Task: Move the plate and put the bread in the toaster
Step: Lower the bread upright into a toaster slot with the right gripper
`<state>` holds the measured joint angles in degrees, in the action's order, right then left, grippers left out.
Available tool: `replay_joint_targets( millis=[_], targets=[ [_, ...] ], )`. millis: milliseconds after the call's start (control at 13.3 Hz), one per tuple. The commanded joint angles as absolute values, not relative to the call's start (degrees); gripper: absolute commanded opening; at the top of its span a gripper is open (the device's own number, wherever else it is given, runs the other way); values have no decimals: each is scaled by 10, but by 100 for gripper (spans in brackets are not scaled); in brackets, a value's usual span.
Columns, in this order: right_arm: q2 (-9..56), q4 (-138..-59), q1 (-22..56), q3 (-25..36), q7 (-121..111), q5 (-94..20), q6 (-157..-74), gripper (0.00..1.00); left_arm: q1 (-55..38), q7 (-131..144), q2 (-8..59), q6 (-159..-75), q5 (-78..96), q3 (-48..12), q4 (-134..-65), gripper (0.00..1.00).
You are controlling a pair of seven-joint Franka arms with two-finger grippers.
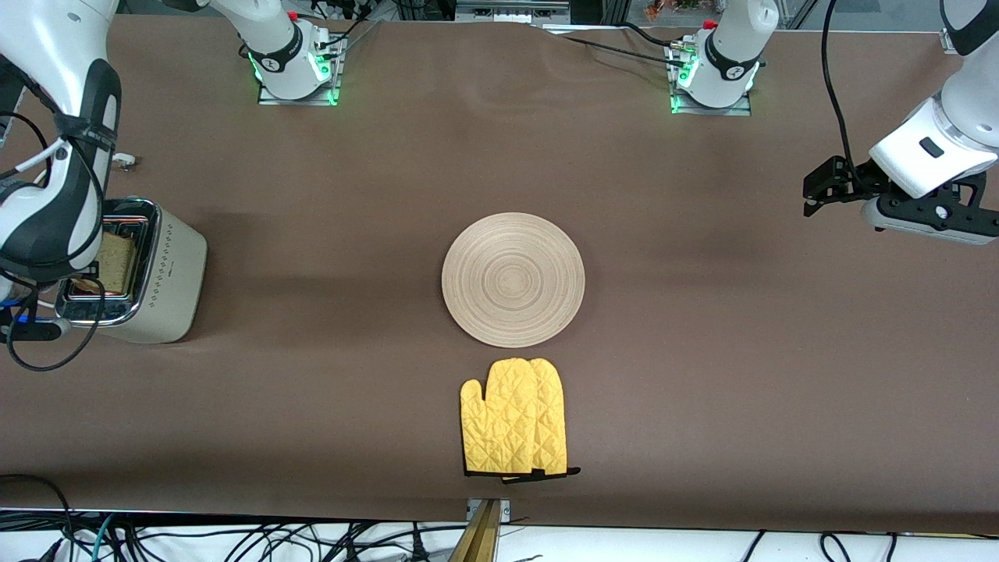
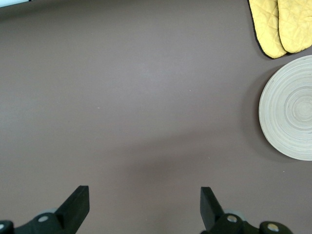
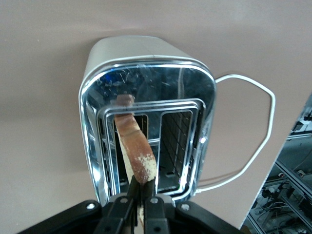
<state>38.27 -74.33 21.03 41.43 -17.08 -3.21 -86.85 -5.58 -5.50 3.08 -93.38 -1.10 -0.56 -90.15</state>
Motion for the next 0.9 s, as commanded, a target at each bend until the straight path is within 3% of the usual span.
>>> replay_joint_targets(
  millis=[0, 75, 525, 825],
  targets=[
    [392, -741, 207, 416, -169, -63, -880, 83, -57, -61, 27, -921, -2, -3, -893, 100],
    [389, -740, 207, 417, -169, -64, -879, 100, -57, -61, 27, -921, -2, -3, -893, 100],
    [318, -734, 220, 416, -178, -163, -864, 100, -57, -61, 27, -918, -1, -4, -893, 100],
    [308, -725, 300, 421, -171, -158, -867, 100, -57, -61, 27, -918, -1, -4, -893, 100]
  ],
)
